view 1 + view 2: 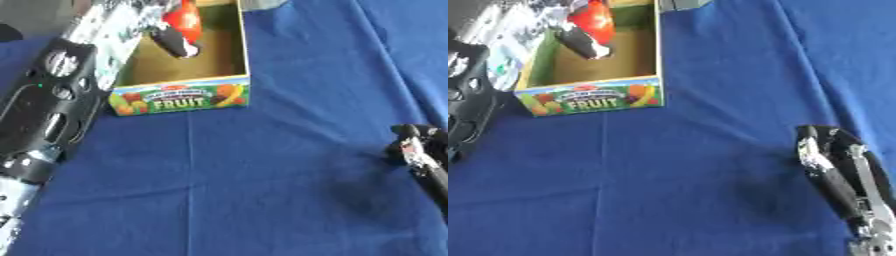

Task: Pick up objects on the table and place them in the box.

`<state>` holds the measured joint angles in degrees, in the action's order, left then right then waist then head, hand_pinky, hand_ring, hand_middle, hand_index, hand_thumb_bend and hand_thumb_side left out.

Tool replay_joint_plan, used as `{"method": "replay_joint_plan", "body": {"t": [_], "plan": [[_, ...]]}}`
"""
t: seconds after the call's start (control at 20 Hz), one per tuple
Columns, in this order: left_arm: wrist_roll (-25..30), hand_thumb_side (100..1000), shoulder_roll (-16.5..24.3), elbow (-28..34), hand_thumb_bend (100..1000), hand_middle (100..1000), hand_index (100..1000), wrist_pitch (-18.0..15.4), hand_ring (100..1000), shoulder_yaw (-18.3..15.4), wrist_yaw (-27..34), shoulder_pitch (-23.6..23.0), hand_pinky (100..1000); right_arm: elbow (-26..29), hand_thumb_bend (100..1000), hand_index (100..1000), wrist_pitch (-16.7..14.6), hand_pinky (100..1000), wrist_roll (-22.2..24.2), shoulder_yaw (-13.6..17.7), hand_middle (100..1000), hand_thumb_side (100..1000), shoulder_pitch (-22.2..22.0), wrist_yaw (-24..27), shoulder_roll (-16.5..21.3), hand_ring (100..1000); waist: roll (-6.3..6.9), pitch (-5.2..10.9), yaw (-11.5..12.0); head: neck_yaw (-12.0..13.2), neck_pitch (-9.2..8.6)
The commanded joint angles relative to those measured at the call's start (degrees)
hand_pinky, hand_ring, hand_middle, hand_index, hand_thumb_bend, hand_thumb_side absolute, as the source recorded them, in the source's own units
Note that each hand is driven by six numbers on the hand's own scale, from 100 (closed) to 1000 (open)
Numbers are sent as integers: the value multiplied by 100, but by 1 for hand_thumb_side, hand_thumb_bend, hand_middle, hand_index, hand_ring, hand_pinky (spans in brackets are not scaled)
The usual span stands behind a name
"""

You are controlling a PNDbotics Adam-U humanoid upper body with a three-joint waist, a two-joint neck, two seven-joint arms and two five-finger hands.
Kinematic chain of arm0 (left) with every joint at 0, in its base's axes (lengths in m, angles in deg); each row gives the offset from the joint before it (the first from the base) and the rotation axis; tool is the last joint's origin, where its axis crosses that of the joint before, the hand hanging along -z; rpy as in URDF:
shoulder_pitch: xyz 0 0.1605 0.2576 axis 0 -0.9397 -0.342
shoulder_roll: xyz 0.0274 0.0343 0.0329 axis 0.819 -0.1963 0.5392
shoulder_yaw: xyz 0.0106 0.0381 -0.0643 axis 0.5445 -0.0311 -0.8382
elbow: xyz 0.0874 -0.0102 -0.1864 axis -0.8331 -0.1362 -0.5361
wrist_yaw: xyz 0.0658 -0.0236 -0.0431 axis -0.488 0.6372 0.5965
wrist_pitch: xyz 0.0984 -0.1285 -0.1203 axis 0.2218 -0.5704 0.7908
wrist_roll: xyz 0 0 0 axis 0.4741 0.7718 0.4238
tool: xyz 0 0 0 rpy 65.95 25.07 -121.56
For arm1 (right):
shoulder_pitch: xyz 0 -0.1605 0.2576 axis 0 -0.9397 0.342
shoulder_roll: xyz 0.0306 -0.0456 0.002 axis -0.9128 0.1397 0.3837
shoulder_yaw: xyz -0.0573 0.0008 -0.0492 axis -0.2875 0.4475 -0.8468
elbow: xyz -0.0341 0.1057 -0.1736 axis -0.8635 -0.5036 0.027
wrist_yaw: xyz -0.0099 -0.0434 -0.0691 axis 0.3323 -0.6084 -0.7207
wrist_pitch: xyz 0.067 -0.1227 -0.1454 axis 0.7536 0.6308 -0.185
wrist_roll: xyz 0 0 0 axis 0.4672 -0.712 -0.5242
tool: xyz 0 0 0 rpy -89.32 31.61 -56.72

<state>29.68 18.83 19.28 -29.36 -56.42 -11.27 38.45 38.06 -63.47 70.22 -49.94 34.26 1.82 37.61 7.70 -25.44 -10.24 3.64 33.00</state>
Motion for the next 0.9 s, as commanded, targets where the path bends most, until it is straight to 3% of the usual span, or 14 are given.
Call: {"method": "replay_joint_plan", "body": {"t": [0.05,0.2,0.3,0.45,0.6,0.65,0.8,0.9], "plan": [[-280,360,-54,-352,236,580,743,-238,560,-204,-284,239,100,56,100,700,18,637,-2,24,498,655,0,19,37,594,-33,102,-4,-2,-24],[-540,409,-122,-673,245,597,754,-476,567,-324,-450,279,100,56,100,700,16,636,-6,25,498,655,0,13,30,594,-39,91,0,-5,-3],[-679,471,-140,-890,246,666,786,-585,678,-366,-493,269,225,56,100,700,14,636,-6,25,498,656,1,13,29,594,-45,83,2,-9,6],[-791,588,-136,-1073,314,770,849,-646,870,-404,-604,247,550,56,100,700,-17,638,-3,23,498,662,20,15,34,595,-51,78,9,-16,14],[-904,744,-128,-1101,393,830,902,-640,953,-441,-748,218,739,56,100,703,-149,640,-6,12,501,674,71,30,54,599,-56,76,17,-15,6],[-947,820,-121,-1097,348,847,926,-625,981,-465,-777,212,821,56,100,703,-219,641,-5,10,501,683,82,44,60,599,-59,76,19,-19,5],[-1156,892,-103,-979,392,864,950,-454,1000,-567,-831,180,898,56,100,704,-442,643,-76,24,502,691,145,137,92,601,-70,81,26,-28,17],[-1309,993,-90,-805,394,863,953,-313,992,-639,-826,155,907,56,100,706,-593,650,-179,41,506,707,259,216,128,607,-77,94,35,-39,39]]}}
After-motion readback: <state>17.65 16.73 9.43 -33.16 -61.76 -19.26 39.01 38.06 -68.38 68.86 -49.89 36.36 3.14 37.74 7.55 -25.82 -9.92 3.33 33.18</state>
